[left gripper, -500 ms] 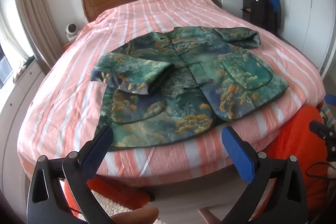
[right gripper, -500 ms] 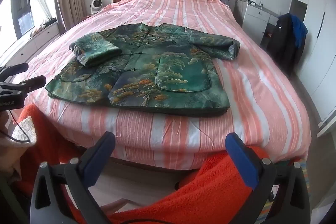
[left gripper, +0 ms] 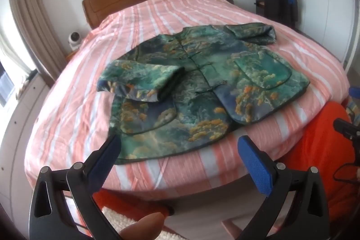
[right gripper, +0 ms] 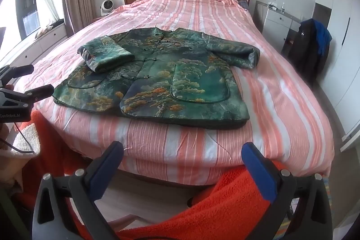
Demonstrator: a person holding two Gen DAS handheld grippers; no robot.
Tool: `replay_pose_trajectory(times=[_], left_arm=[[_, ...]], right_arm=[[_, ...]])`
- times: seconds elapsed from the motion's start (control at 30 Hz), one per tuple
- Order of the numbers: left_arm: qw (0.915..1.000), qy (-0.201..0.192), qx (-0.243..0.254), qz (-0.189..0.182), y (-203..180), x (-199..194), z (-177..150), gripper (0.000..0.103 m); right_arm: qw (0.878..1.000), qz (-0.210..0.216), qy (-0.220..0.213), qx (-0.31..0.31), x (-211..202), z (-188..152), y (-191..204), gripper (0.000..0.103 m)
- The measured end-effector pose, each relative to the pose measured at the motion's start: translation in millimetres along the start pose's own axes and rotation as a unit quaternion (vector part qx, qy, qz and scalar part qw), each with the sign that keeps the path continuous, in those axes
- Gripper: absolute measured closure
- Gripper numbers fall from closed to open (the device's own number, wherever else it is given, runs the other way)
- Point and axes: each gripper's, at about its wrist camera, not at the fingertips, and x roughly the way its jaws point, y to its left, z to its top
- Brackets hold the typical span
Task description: Fold large clothes
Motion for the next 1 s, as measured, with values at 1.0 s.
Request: replay_pose_trajectory(times=[1.0], left_arm=[[0.9978,-0.024,-0.059,0.022,32,-3,10,0.0]], right_arm=[[0.999,-0.016,-0.041,-0.02,-13,20,-7,0.0]])
